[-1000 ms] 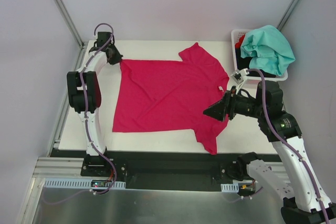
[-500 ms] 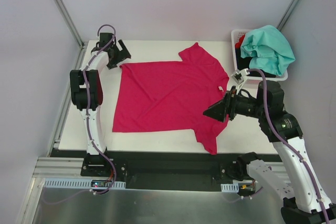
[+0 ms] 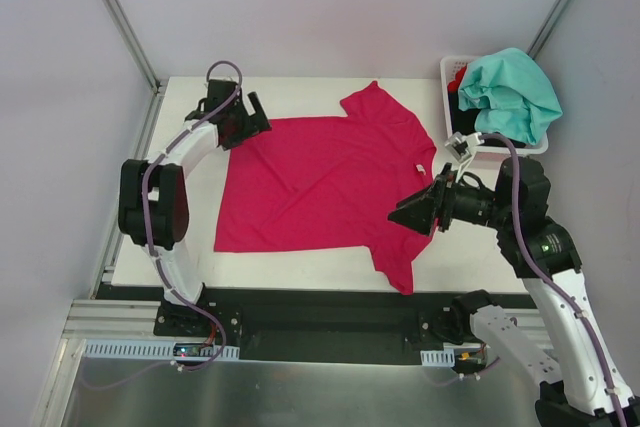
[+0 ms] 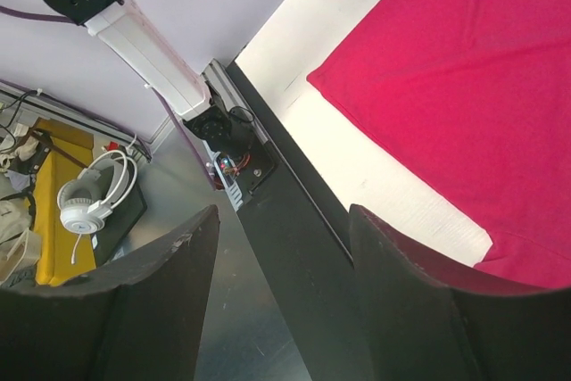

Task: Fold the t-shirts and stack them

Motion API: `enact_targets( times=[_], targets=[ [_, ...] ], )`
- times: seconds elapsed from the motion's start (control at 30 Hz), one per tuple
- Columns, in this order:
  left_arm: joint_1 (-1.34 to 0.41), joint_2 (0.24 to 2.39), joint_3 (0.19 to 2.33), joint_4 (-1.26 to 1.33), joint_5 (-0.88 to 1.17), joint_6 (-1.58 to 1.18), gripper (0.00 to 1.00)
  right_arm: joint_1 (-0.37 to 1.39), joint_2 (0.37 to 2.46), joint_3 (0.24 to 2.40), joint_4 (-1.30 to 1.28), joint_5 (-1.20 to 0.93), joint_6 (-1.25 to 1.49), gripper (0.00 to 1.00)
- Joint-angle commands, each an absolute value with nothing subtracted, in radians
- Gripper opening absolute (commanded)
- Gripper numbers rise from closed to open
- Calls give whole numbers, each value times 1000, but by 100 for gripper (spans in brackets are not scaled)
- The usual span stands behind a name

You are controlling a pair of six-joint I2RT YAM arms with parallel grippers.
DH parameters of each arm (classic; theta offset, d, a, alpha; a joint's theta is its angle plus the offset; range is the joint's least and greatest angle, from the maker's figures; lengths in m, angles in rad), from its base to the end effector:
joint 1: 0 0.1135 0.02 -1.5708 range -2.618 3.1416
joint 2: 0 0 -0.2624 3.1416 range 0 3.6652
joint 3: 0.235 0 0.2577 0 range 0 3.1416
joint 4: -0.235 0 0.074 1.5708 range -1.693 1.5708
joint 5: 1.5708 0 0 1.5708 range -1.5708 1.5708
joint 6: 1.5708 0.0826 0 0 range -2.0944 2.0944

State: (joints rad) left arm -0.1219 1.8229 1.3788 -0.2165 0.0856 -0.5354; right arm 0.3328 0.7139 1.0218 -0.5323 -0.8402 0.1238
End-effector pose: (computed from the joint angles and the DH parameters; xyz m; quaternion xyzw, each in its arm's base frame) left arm 0.4567 -0.0631 0.2182 -0.1658 0.8821 -0.1781 0.4032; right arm 0.1389 0.1131 0.3897 -0.3274 0.6834 0.4394 0.4823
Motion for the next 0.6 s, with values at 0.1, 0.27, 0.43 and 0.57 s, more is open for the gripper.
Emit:
enact_targets(
  times=[0.1,0.27,0.43,0.57],
  targets=[
    [-112,1901,1347,-141,61,-543,99,339,681,1051,-535,-864,110,63],
    [-42,1969,1407,-130,54,-554,99,339,695,1068,-558,-861,89,63],
    [14,2016,1492,-138,66,-543,99,339,709,1066,-566,-859,72,63],
    [23,2048,1537,-149,64,-538,99,341,722,1063,-566,-862,69,63]
  ],
)
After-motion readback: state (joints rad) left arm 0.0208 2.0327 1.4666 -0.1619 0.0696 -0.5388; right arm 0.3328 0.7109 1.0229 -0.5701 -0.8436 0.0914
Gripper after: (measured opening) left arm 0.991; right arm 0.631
